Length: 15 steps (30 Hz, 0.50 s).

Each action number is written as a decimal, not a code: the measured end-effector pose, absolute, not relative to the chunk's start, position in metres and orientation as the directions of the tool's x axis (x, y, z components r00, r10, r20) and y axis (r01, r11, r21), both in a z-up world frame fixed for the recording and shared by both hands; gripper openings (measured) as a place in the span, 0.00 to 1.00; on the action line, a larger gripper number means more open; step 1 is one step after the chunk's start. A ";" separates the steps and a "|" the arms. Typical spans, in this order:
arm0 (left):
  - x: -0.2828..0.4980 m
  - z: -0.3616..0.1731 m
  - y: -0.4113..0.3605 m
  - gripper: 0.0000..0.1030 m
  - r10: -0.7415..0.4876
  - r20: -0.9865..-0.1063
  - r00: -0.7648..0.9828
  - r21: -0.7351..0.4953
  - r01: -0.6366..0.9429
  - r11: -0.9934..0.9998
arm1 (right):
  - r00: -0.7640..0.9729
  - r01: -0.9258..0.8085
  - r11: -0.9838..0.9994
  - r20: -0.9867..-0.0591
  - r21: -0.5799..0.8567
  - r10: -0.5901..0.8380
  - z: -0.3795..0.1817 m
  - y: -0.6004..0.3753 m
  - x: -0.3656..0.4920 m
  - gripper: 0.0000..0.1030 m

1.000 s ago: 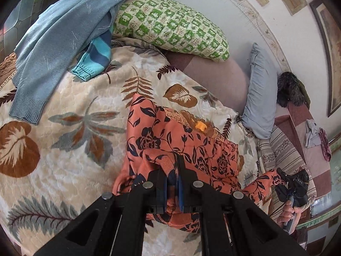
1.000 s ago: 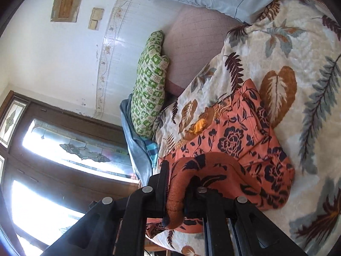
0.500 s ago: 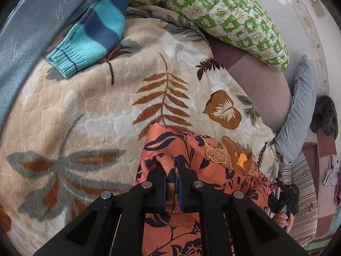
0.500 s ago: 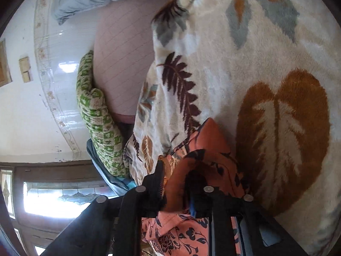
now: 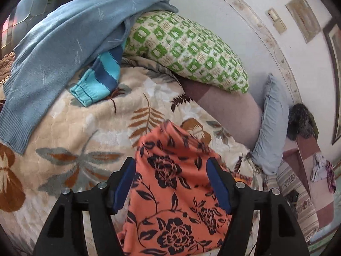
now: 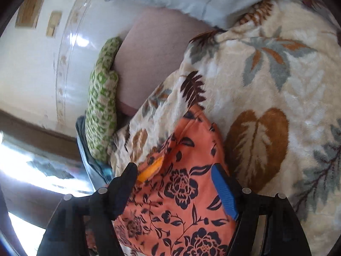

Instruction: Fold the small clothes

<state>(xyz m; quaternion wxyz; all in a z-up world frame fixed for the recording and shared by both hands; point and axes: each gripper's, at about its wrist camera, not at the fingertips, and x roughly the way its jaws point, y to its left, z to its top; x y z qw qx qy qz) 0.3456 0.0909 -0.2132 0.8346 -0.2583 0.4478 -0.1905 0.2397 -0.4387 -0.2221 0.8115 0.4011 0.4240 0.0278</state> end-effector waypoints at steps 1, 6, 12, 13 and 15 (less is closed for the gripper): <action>0.337 -0.219 0.079 0.67 -0.561 -0.660 0.500 -0.592 0.114 0.798 | 0.608 0.271 0.725 -0.697 0.633 0.382 -0.224 -0.415 0.248 0.73; 0.311 -0.260 0.027 0.67 -0.523 -0.764 0.379 -0.492 0.183 0.851 | 0.473 0.143 0.864 -0.800 0.483 0.369 -0.254 -0.306 0.284 0.68; 0.298 -0.290 0.035 0.60 -0.428 -0.829 0.360 -0.417 0.111 0.902 | 0.393 0.106 0.964 -0.901 0.243 0.184 -0.288 -0.240 0.346 0.68; 0.294 -0.293 0.036 0.52 -0.418 -0.834 0.361 -0.401 0.125 0.908 | 0.407 0.091 0.978 -0.904 0.186 0.134 -0.290 -0.235 0.353 0.68; 0.287 -0.293 0.033 0.51 -0.400 -0.841 0.364 -0.361 0.172 0.916 | 0.439 0.086 0.987 -0.894 0.139 0.088 -0.288 -0.236 0.365 0.68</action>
